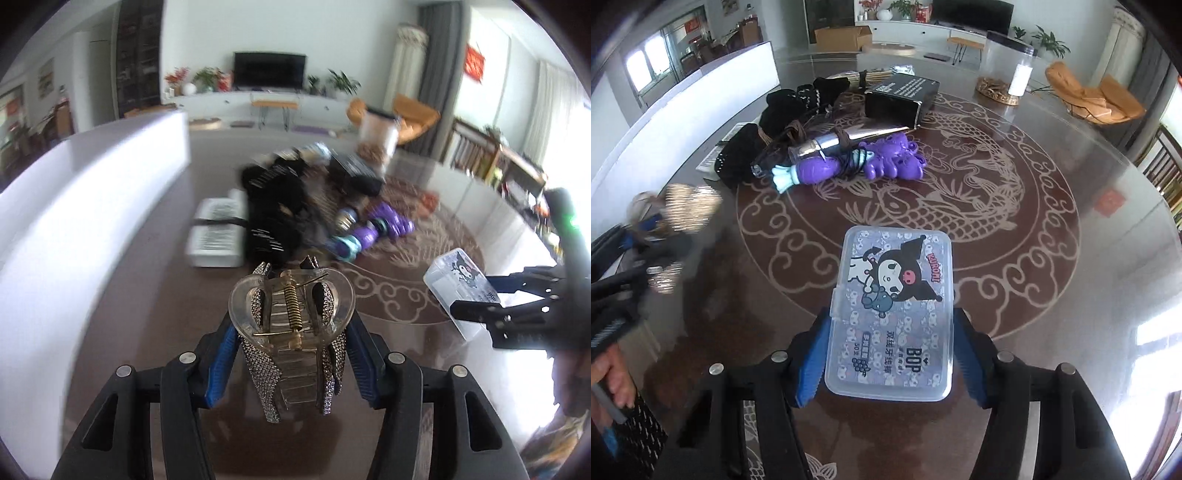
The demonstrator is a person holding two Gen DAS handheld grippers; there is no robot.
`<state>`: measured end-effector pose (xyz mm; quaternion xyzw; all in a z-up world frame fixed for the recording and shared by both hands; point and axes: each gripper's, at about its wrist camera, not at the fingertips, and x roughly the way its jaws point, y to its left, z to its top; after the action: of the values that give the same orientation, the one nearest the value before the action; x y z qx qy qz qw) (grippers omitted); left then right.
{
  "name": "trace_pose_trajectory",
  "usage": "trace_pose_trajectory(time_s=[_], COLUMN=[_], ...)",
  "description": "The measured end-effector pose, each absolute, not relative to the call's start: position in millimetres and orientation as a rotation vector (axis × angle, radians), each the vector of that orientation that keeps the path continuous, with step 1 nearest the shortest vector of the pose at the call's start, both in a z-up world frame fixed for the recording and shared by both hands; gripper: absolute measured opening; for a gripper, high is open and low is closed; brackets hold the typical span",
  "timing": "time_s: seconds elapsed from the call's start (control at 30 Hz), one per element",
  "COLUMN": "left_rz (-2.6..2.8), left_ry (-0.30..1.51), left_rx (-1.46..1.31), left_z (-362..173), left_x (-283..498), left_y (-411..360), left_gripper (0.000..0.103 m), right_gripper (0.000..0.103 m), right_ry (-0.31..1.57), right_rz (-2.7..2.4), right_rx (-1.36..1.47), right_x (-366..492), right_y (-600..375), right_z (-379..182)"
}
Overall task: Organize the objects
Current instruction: 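Carry the bow clip and plastic box into the white bin and release both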
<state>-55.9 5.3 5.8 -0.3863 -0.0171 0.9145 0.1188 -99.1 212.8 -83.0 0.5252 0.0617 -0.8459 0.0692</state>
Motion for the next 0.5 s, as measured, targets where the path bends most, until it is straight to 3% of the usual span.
trace_pose_trajectory(time_s=[0.33,0.5], left_rz=[2.945,3.076], left_ry=[-0.378,-0.483], left_rx=[-0.897,-1.040], left_z=[121.0,125.8], left_x=[-10.4,-29.7], left_y=[-152.3,-242.5], left_gripper=[0.055,0.055], right_gripper=[0.062,0.062], right_ry=[0.034,0.065], right_rz=[-2.577,-2.471], right_rx=[1.209,1.044], right_x=[-104.9,-134.0], right_y=[147.3,50.5], right_z=[32.3,79.7])
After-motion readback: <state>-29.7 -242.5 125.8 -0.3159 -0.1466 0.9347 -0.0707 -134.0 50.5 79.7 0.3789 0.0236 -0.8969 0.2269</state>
